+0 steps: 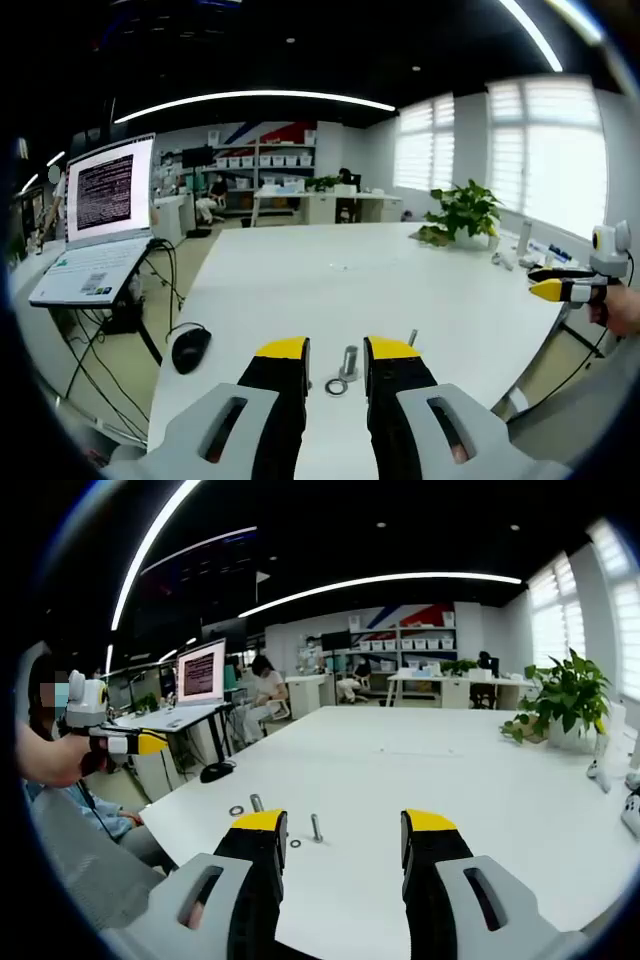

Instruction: Place the washer onto the threaded stud by aligning its center hole with the stud, sliding it down to the base, and recovering from edge contact or off-axis alignment until the washer reaches the visible bottom stop.

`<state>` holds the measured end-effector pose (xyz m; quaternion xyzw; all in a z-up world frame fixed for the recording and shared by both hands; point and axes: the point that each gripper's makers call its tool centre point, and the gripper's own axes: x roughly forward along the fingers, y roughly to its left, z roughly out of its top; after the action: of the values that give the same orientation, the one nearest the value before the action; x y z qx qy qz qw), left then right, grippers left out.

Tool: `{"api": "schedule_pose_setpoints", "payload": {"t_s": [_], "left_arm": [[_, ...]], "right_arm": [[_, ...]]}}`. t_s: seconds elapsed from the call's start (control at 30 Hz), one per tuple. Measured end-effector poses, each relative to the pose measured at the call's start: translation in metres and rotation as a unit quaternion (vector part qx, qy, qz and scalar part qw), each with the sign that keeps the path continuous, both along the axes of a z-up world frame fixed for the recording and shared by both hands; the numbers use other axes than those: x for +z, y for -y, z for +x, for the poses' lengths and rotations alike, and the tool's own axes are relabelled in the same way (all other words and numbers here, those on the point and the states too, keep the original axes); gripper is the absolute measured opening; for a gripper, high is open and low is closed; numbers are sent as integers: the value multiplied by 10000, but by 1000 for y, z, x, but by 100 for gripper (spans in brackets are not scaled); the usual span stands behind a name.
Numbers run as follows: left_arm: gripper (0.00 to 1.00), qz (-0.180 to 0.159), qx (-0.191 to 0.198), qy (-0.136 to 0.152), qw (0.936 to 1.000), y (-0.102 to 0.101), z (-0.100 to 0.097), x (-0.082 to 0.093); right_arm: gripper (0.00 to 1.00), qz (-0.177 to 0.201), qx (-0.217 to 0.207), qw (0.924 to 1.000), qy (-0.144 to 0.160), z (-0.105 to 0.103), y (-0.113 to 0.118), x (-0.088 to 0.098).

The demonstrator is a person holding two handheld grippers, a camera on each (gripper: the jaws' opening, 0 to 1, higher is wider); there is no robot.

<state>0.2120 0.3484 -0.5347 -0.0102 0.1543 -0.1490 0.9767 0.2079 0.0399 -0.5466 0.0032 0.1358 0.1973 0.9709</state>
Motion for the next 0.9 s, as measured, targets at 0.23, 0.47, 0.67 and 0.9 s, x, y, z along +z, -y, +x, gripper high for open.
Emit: {"api": "schedule_pose_setpoints", "payload": {"t_s": [0.23, 0.47, 0.67, 0.9], "left_arm": [[19, 70, 26, 59, 10000, -2, 0, 5], [19, 59, 76, 18, 10000, -4, -1, 4], [19, 65, 143, -22, 9999, -8, 1, 2], [19, 11, 181, 105, 9998, -7, 4, 9]], "right_arm": [[48, -84, 60, 9999, 33, -1, -3, 1], [48, -142, 106, 9998, 18, 0, -4, -1], [48, -132, 113, 9998, 71, 0, -6, 2], [48, -90, 76, 9998, 127, 1, -4, 5]]}}
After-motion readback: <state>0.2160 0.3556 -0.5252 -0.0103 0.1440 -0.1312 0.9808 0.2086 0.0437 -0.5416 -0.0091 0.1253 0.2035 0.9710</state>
